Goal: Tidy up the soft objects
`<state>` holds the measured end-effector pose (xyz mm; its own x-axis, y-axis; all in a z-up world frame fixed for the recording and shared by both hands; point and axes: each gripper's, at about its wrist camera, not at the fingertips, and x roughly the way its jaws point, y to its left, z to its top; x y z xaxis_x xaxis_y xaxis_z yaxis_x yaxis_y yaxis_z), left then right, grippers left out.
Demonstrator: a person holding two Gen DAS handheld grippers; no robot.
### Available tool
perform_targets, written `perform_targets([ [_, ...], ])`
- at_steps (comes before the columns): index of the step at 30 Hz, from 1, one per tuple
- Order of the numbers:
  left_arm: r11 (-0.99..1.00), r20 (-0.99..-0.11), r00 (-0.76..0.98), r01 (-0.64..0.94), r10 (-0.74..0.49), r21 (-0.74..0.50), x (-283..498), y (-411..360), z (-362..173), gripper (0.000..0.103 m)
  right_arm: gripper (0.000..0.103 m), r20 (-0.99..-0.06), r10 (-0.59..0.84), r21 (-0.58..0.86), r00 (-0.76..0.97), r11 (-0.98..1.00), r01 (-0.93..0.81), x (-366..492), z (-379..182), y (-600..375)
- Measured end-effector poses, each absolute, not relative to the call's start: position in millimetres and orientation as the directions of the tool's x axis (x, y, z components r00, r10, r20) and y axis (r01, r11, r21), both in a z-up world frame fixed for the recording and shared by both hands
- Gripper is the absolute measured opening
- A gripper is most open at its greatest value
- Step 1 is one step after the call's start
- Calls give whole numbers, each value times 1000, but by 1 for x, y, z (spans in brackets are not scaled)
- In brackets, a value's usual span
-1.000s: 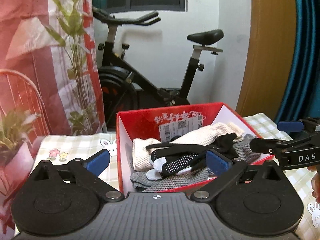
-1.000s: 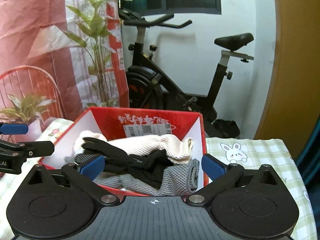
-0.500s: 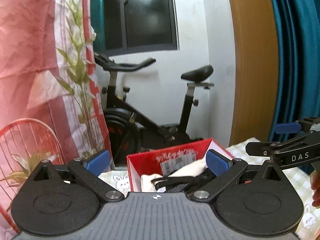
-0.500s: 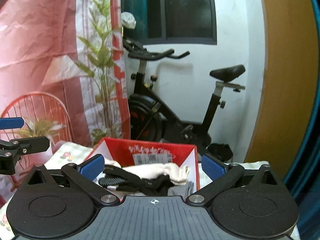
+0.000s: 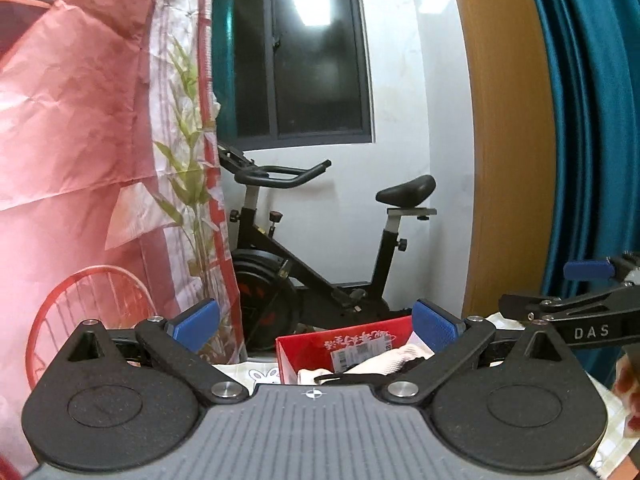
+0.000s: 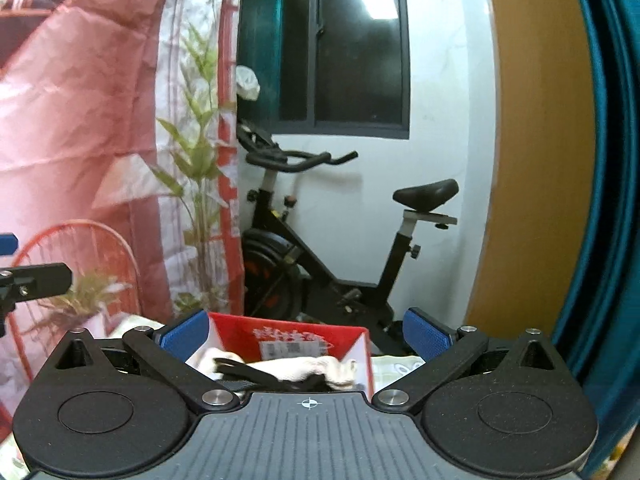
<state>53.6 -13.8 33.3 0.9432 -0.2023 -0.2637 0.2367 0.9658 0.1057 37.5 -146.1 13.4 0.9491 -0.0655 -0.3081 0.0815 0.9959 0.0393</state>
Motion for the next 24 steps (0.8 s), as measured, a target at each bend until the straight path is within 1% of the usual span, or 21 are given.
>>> perform_targets([
  [6,972,-226,953,223,-201,73,31,-6,28,103,103,-269,-56,75,961,994,79,8,13,-135],
  [9,978,-209,961,196,-179,64,24,-5,23,103,103,-273,-44,79,961,994,68,5,9,-129],
  [15,985,-216,965,165,-148,60,23,-1,21,103,103,-279,-41,66,959,996,62,2,4,-120],
  [24,985,-240,961,157,-136,70,24,-4,19,103,103,-279,-74,73,957,992,98,-2,0,-128],
])
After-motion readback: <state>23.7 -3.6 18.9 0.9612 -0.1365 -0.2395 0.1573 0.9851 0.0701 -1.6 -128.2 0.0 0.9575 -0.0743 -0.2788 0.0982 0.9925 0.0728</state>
